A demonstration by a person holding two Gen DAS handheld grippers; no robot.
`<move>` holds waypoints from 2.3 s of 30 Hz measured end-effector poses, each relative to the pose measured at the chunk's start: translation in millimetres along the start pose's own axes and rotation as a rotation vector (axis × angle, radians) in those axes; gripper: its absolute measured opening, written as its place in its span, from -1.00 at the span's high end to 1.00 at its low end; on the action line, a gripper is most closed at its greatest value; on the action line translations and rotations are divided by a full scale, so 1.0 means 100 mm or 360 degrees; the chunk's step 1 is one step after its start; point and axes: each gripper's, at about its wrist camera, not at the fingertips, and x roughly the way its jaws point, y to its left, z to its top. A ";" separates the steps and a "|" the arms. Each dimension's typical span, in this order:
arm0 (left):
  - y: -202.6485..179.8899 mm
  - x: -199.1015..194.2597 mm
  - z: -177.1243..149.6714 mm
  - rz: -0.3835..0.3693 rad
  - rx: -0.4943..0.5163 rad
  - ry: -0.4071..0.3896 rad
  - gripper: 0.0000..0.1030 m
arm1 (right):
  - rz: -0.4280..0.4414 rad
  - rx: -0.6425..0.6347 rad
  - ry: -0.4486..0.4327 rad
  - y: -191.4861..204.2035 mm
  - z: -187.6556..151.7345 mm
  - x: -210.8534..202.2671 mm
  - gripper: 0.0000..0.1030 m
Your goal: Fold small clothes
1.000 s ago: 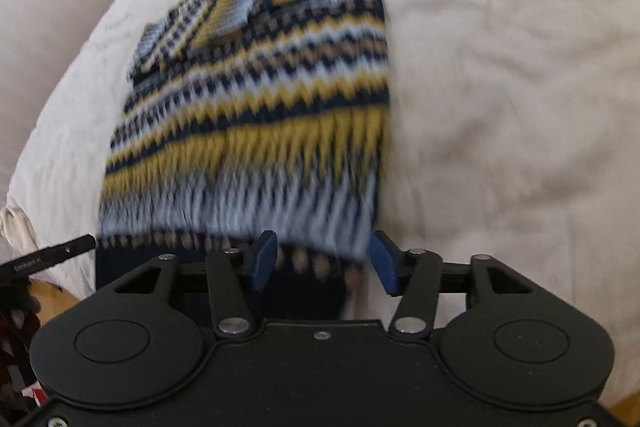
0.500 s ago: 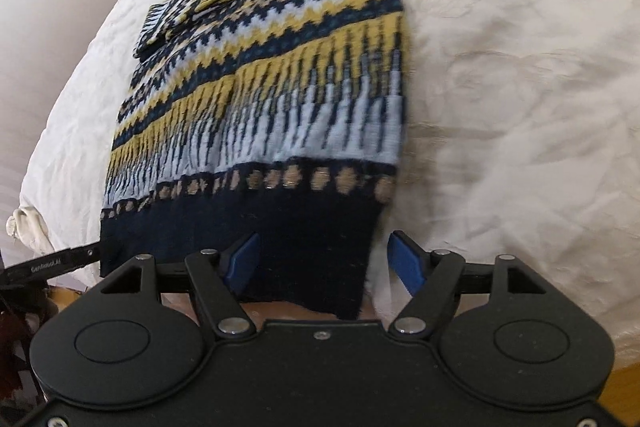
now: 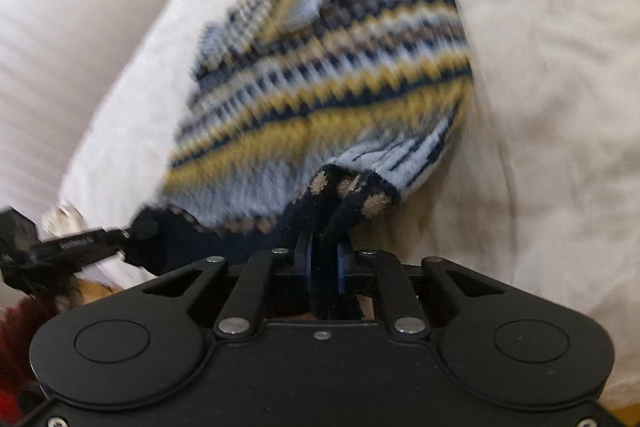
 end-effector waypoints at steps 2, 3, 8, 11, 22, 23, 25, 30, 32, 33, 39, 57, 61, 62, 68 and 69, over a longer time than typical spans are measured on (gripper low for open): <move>-0.04 -0.06 0.16 -0.0022 -0.0033 -0.0066 0.91 | 0.0045 0.0014 -0.0087 0.06 0.18 -0.07 0.63; -0.07 -0.08 0.25 -0.0032 -0.0042 -0.0098 0.91 | 0.0065 0.0024 -0.0126 0.07 0.27 -0.09 0.63; -0.20 -0.04 0.73 -0.0065 -0.0046 -0.0232 0.91 | 0.0144 0.0088 -0.0315 0.12 0.78 -0.07 0.63; -0.27 0.03 1.02 -0.0071 -0.0052 -0.0299 0.91 | 0.0170 0.0075 -0.0383 0.13 1.09 0.00 0.63; -0.44 0.45 1.85 -0.0061 0.0005 -0.0391 0.91 | 0.0179 0.0138 -0.0528 0.01 2.00 0.35 0.71; -0.44 0.51 1.91 -0.0062 0.0004 -0.0387 0.91 | 0.0164 0.0150 -0.0530 -0.02 2.05 0.40 0.72; -0.43 0.61 2.02 -0.0074 -0.0001 -0.0370 0.91 | 0.0129 0.0191 -0.0533 -0.07 2.13 0.49 0.71; -0.40 0.92 2.27 -0.0107 0.0015 -0.0280 0.91 | 0.0017 0.0240 -0.0541 -0.15 2.31 0.66 0.72; -0.38 1.03 2.35 -0.0106 0.0020 -0.0253 0.91 | -0.0017 0.0267 -0.0547 -0.16 2.38 0.73 0.72; -0.36 1.08 2.39 -0.0104 0.0019 -0.0244 0.91 | -0.0033 0.0272 -0.0547 -0.16 2.41 0.75 0.72; -0.27 1.35 2.55 -0.0060 -0.0001 -0.0177 0.90 | -0.0108 0.0300 -0.0503 -0.20 2.58 0.95 0.71; -0.05 1.81 2.75 0.0098 0.0154 0.0032 -0.03 | -0.0252 0.0182 -0.0398 -0.44 2.80 1.25 -0.12; -0.11 1.93 2.64 0.0140 0.0314 0.0131 -0.03 | -0.0300 0.0097 -0.0318 -0.47 2.76 1.31 -0.12; -0.12 1.95 2.63 0.0152 0.0345 0.0144 -0.03 | -0.0309 0.0074 -0.0301 -0.47 2.76 1.33 -0.12; -0.16 2.07 2.65 0.0241 0.0435 0.0145 -0.03 | -0.0344 -0.0073 -0.0209 -0.44 2.85 1.48 -0.14; -0.17 2.08 2.66 0.0253 0.0447 0.0135 -0.03 | -0.0344 -0.0095 -0.0197 -0.43 2.87 1.51 -0.14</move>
